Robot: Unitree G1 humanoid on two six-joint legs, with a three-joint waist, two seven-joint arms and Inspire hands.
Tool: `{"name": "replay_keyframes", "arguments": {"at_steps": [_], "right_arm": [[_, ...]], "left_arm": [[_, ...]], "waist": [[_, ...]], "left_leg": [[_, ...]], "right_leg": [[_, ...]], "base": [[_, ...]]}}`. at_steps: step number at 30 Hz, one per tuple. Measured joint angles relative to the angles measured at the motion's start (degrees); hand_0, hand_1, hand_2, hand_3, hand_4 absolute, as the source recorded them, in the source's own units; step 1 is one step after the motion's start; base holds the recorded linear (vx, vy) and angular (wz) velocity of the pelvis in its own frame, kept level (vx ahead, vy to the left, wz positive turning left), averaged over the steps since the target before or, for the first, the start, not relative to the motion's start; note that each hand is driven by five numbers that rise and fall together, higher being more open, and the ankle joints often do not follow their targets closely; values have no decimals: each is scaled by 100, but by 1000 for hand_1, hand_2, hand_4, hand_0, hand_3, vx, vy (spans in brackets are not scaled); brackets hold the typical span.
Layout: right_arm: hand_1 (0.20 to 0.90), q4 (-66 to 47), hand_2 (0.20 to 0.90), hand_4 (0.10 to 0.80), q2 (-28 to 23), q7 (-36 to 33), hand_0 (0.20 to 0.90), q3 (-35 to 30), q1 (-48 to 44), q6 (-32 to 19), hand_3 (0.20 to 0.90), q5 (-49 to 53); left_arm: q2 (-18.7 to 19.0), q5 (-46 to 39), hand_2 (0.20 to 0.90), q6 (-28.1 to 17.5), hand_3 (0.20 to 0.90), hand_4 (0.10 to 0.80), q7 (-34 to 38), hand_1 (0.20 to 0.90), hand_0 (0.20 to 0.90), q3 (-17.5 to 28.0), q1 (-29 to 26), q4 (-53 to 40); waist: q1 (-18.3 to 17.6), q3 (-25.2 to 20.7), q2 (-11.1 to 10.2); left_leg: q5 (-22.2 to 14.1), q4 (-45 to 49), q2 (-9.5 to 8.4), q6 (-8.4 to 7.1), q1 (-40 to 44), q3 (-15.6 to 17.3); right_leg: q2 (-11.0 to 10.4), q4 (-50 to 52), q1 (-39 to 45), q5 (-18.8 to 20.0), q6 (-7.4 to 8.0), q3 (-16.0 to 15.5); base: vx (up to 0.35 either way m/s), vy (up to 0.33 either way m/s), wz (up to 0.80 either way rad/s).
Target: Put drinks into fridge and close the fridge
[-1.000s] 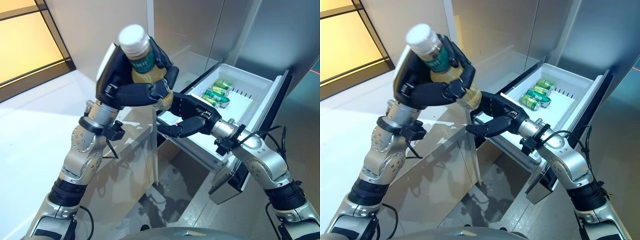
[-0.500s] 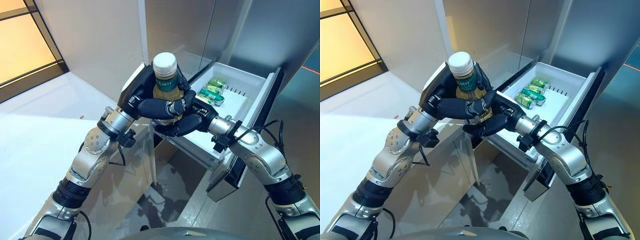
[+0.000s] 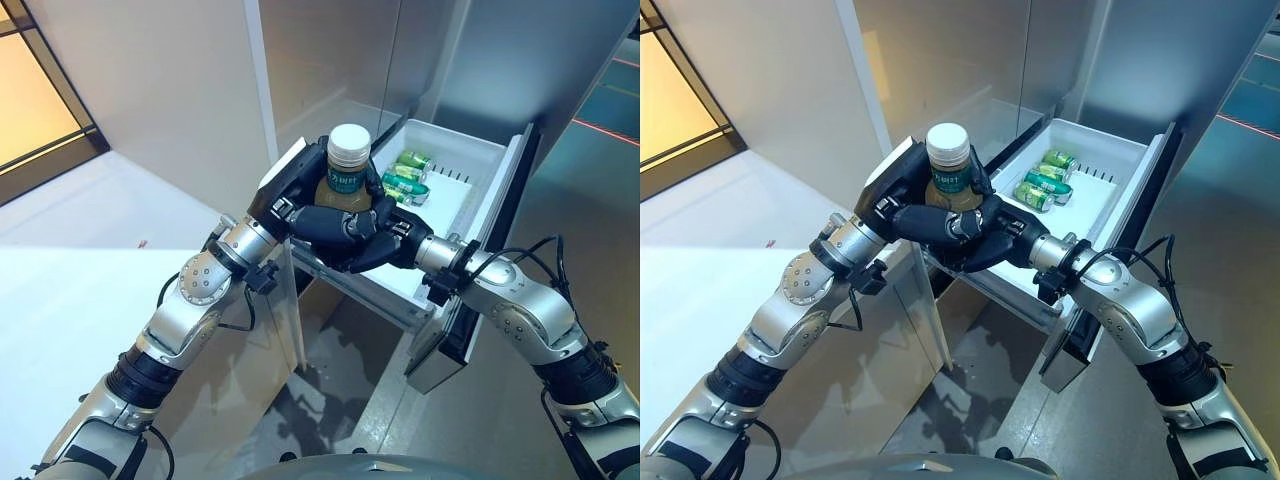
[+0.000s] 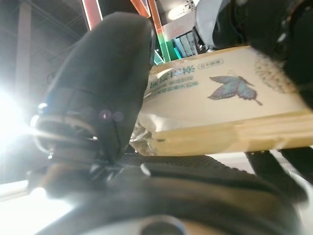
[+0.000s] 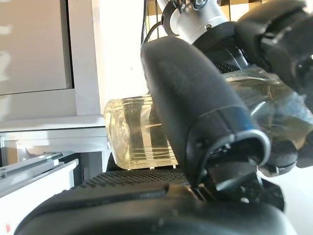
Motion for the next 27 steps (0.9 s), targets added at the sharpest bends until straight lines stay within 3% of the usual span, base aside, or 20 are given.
{"name": "replay_keyframes", "arguments": {"at_steps": [5,6,7,8,14,19,27], "right_arm": [[300,0,300,100,25,-154,300,9,0,-26,200,-22],[300,0,300,100,26,-165,300,9,9,-91,200,-98],[300,0,300,100,26,-169,300,8,9,-156,200,-174],[300,-3,300,100,20,-200,300,8,9,-208,200,-190],[300,-109,300,100,101,-703,300,0,10,-532,200,-433],[300,-11,300,100,101,-1293,300,-150,10,-791,200,-1146],[300,1561,300,100,-128,-2450,300,-997,-4,-1107,200,-2688]], "left_arm": [[-191,19,300,-6,200,100,54,300,300,2,-12,54],[-232,18,413,-8,332,232,70,413,413,7,-13,55],[-265,21,815,-15,801,701,94,815,815,13,-15,55],[-303,39,900,-27,900,800,119,900,900,14,-29,55],[-701,99,900,-246,900,800,257,900,900,84,-52,55],[-769,153,900,-394,900,800,297,900,900,132,-191,35],[-806,289,900,-490,900,800,305,900,900,320,-212,-188]], "waist": [[-62,-1,-1],[-87,-1,-2],[-120,-1,-2],[-138,-2,-4],[-170,-4,-6],[-160,-3,-10],[-6,6,-45]], "left_leg": [[-17,-1,2,12,32,139],[-18,-1,-1,13,33,143],[-19,0,-4,16,34,151],[-19,0,-3,16,34,168],[-31,-2,0,23,33,188],[-37,-1,-7,28,25,165],[-41,-1,-20,36,-8,57]], "right_leg": [[1,0,-16,18,23,143],[-1,0,-16,21,26,147],[-1,0,-17,23,29,153],[0,0,-25,28,32,167],[-1,0,-34,30,31,192],[-4,0,-31,31,31,172],[-8,0,-14,29,31,106]], "base": [[30,-11,-13],[13,-25,-9],[16,-26,-5],[42,-21,-6],[20,-8,-2],[34,-1,3],[24,-10,6]]}}
